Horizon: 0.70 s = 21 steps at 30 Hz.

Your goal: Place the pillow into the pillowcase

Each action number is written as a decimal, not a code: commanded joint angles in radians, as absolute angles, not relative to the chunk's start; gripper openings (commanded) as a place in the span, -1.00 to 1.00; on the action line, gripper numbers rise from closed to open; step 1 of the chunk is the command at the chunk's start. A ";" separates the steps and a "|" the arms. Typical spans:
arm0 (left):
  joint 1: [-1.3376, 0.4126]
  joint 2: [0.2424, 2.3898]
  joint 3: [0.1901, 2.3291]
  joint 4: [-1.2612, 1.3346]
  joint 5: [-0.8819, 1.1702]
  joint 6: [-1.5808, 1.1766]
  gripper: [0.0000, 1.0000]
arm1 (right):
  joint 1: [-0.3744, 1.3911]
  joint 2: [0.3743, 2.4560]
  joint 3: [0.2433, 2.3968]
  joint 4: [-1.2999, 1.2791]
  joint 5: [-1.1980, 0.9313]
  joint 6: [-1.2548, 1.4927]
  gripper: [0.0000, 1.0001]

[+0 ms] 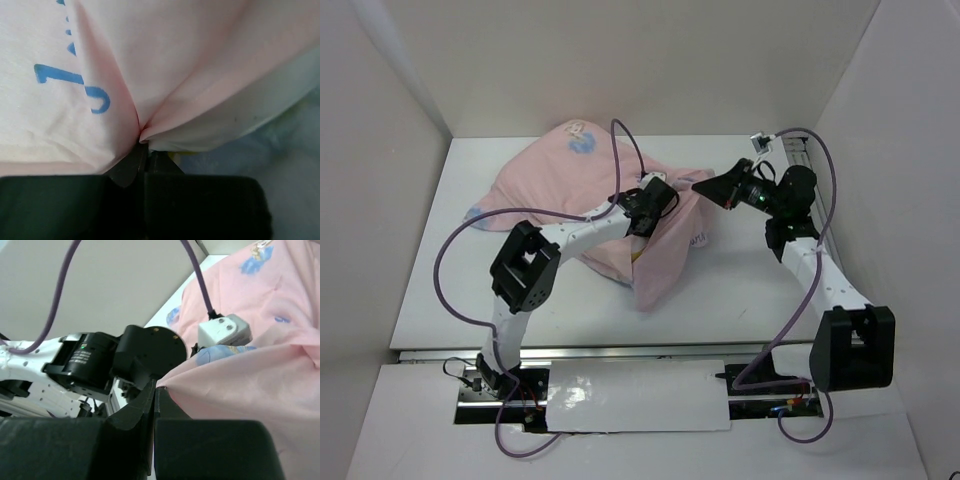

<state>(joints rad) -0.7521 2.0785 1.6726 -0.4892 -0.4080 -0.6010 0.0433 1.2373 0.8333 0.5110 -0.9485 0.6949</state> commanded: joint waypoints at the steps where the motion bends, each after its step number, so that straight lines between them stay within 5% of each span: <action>1: -0.738 2.024 1.640 -0.537 -0.309 -0.560 -0.83 | 0.023 1.273 0.955 0.680 -0.954 0.738 -1.00; 2: -0.738 1.970 1.640 -0.537 -0.298 -0.560 -0.68 | 0.023 1.305 0.968 0.531 -0.931 0.698 -1.00; 6: -0.738 1.823 1.582 -0.499 -0.265 -0.548 0.55 | 0.014 1.368 1.011 0.138 -0.660 0.505 -1.00; 9: -0.738 1.766 1.591 -0.538 -0.342 -0.597 0.75 | -0.006 1.368 0.993 0.031 -0.509 0.468 -0.74; 10: -0.747 1.740 1.627 -0.555 -0.377 -0.597 1.00 | -0.006 1.368 0.982 0.020 -0.470 0.468 -0.56; 12: -0.756 1.706 1.666 -0.566 -0.367 -0.565 1.00 | -0.006 1.355 0.962 -0.001 -0.460 0.454 -0.16; 15: -0.756 1.672 1.675 -0.566 -0.345 -0.537 1.00 | -0.006 1.345 0.950 -0.076 -0.460 0.405 0.15; 21: -0.756 1.620 1.557 -0.554 -0.368 -0.535 1.00 | 0.044 1.290 0.931 -0.237 -0.437 0.319 0.15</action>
<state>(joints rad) -0.7513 1.6440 1.6150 -0.5438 -0.3408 -0.5510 0.0013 1.3651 0.9360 -0.1062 -0.4744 0.3973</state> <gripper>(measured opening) 1.000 0.576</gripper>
